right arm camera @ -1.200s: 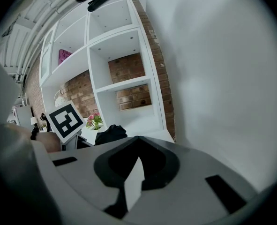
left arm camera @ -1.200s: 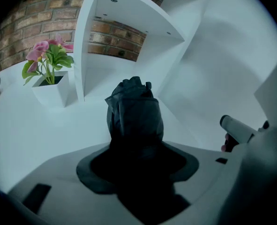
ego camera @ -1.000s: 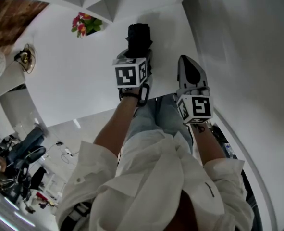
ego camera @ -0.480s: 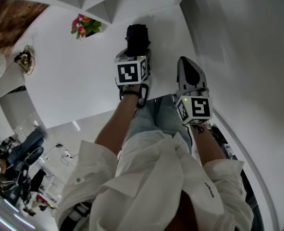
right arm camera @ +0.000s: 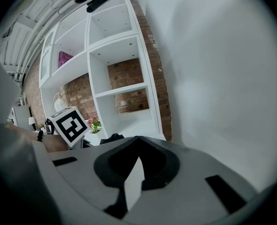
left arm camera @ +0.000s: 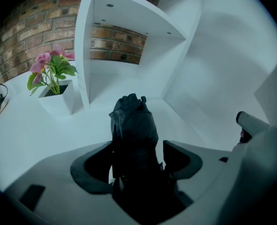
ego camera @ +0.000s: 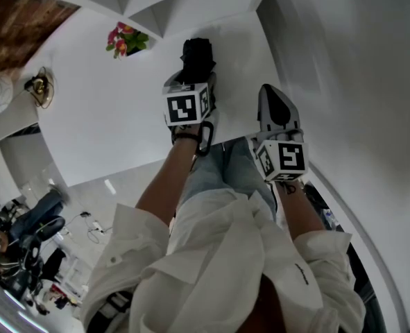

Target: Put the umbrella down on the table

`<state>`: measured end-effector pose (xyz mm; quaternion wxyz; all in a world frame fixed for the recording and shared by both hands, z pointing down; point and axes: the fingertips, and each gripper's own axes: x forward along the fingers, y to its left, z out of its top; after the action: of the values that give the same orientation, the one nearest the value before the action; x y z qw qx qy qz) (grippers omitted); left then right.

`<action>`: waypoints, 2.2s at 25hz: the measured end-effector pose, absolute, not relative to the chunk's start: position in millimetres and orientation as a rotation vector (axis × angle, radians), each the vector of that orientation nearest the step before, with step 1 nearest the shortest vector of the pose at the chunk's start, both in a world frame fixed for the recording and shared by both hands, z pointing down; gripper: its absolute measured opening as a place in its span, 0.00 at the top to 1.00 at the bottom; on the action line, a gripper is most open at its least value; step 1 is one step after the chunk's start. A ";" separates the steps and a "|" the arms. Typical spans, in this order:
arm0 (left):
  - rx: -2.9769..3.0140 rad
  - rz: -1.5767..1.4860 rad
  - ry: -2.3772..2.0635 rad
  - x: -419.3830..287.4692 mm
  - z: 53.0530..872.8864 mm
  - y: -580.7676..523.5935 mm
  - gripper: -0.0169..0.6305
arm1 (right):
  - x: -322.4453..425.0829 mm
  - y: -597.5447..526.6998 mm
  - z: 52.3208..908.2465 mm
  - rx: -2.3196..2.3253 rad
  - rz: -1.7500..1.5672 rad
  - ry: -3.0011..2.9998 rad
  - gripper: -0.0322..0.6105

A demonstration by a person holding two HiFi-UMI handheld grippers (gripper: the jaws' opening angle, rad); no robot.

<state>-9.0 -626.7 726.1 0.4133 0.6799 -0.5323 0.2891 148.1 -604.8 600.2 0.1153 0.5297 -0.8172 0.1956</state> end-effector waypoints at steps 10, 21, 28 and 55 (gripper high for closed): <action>1.896 0.585 -1.439 -28.6 618.3 -633.4 0.44 | 160.5 -595.3 531.8 1.624 0.456 -2.434 0.92; 2.213 0.359 -1.633 -66.1 462.1 -603.0 0.66 | 208.4 -570.0 421.0 1.795 0.216 -2.447 0.92; 2.366 0.068 -1.762 -87.6 380.5 -579.5 0.85 | 246.9 -548.3 367.6 1.933 0.082 -2.402 0.92; 2.509 -0.257 -1.834 -113.2 319.1 -536.2 0.89 | 337.2 -504.8 308.5 2.280 0.003 -2.285 0.92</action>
<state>-113.2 -536.2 319.1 0.0116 0.8046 -0.5880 -0.0824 337.2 -504.8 308.5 -0.0433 0.7057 -0.7072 0.0008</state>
